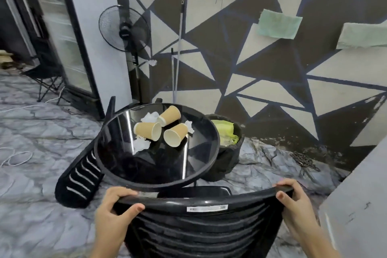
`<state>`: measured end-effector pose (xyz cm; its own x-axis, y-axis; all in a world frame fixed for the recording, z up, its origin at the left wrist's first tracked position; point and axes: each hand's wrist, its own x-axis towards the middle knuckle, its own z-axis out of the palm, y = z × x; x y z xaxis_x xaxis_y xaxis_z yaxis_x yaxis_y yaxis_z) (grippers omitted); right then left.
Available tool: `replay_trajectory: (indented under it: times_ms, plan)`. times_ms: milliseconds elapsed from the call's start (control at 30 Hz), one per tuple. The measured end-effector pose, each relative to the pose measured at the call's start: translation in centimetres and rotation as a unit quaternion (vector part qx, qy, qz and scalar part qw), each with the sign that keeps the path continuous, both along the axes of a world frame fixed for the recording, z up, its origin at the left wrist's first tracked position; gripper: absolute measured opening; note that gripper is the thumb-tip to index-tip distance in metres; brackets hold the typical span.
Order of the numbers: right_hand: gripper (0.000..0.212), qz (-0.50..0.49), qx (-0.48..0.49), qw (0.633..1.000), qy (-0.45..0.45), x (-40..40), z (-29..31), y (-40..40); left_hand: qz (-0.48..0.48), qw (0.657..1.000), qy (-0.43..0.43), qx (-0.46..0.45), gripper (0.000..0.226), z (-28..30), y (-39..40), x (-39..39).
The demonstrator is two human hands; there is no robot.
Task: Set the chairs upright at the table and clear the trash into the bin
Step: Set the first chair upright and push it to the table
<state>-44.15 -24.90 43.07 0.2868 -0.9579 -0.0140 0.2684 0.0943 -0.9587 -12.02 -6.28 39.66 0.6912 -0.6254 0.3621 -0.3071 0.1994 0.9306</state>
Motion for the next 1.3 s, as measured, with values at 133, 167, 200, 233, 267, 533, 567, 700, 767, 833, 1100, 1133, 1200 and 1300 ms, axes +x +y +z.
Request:
replay_trajectory:
  times_ms: [133,167,200,233,267,533,567,700,767,833,1100,1133,1200,1300]
  plan:
    - [0.012,0.065,-0.025,0.997,0.022,-0.6,0.1,-2.7,0.039,0.999,0.020,0.028,0.031,-0.4,0.4,-2.6]
    - [0.016,0.079,-0.025,0.996,0.016,-0.7,0.3,-3.3,0.041,0.998,0.016,0.036,0.029,-0.4,0.4,-3.1]
    - [0.024,0.092,-0.024,0.995,0.016,-1.1,0.2,-3.8,0.036,0.998,0.014,0.046,0.027,-0.4,0.3,-3.5]
    - [0.031,0.099,-0.022,0.995,0.018,-1.5,0.0,-4.4,0.026,0.998,0.015,0.056,0.025,-0.3,0.1,-3.8]
    - [0.034,0.102,-0.019,0.994,0.020,-1.9,-0.1,-5.0,0.016,0.998,0.017,0.064,0.023,-0.3,-0.2,-4.1]
    - [0.067,0.117,-0.004,0.988,0.099,-4.7,0.3,-6.6,0.015,0.997,0.032,0.075,0.026,0.6,-2.6,-5.7]
    - [0.066,0.112,0.001,0.989,0.101,-5.2,0.1,-6.6,0.012,0.996,0.033,0.077,0.024,0.6,-3.0,-5.9]
    - [0.063,0.101,0.010,0.991,0.092,-7.0,-0.6,-6.5,0.033,0.997,0.027,0.071,0.019,0.1,-4.3,-7.2]
    - [0.050,0.111,0.027,0.990,0.086,-7.3,-0.9,-6.7,0.040,0.997,0.040,0.049,0.026,-0.2,-4.4,-7.8]
    - [0.042,0.126,0.037,0.990,0.050,-7.0,-1.3,-7.4,0.041,0.997,0.054,0.044,0.035,-0.4,-4.5,-8.0]
    - [0.019,0.206,0.018,0.978,-0.037,-5.6,-1.2,-14.2,0.135,0.986,0.093,0.002,0.039,-1.5,-5.4,-12.8]
    - [0.027,0.221,0.010,0.975,-0.032,-5.2,-1.2,-15.4,0.154,0.982,0.105,-0.009,0.041,-1.9,-5.4,-13.9]
    - [0.041,0.258,-0.006,0.966,-0.029,-4.6,-1.0,-17.1,0.194,0.974,0.112,-0.027,0.044,-2.3,-5.3,-16.0]
    - [0.056,0.278,0.000,0.960,-0.032,-5.6,-1.7,-19.1,0.210,0.971,0.108,-0.021,0.044,-2.7,-6.4,-18.5]
